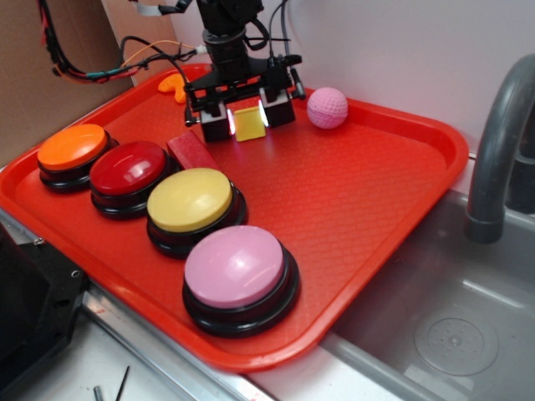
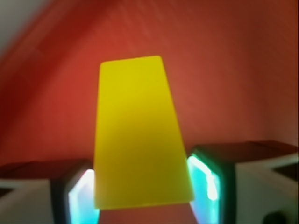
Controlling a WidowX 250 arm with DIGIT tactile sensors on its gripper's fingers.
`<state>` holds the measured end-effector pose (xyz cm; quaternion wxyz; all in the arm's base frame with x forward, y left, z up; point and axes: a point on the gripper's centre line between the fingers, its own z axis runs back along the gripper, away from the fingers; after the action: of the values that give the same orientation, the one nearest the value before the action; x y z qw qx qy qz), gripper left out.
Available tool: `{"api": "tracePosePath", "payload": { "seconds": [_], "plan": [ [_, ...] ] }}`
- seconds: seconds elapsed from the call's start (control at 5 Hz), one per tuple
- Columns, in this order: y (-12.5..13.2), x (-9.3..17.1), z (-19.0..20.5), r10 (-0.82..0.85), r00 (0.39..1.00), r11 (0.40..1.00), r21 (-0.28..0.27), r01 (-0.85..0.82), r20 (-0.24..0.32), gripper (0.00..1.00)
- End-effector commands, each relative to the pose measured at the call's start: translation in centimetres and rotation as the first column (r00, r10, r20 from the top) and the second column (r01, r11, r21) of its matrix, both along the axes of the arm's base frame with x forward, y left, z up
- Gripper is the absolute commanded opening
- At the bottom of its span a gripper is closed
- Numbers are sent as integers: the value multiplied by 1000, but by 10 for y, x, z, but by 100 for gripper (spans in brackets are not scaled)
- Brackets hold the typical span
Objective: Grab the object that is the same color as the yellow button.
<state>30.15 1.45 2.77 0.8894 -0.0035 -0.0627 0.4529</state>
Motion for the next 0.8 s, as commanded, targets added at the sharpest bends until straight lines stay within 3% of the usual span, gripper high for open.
{"api": "tracePosePath", "payload": {
  "seconds": [0.0,0.2,0.4,0.6],
  "plan": [
    [-19,-20,92,-372,920,922,-70,382,125,0],
    [-47,-43,123,-549,831,829,-68,555,94,0],
    [-58,-71,150,-614,784,779,-87,621,93,0],
    [-65,-88,171,-650,753,751,-64,657,97,0]
  ]
}}
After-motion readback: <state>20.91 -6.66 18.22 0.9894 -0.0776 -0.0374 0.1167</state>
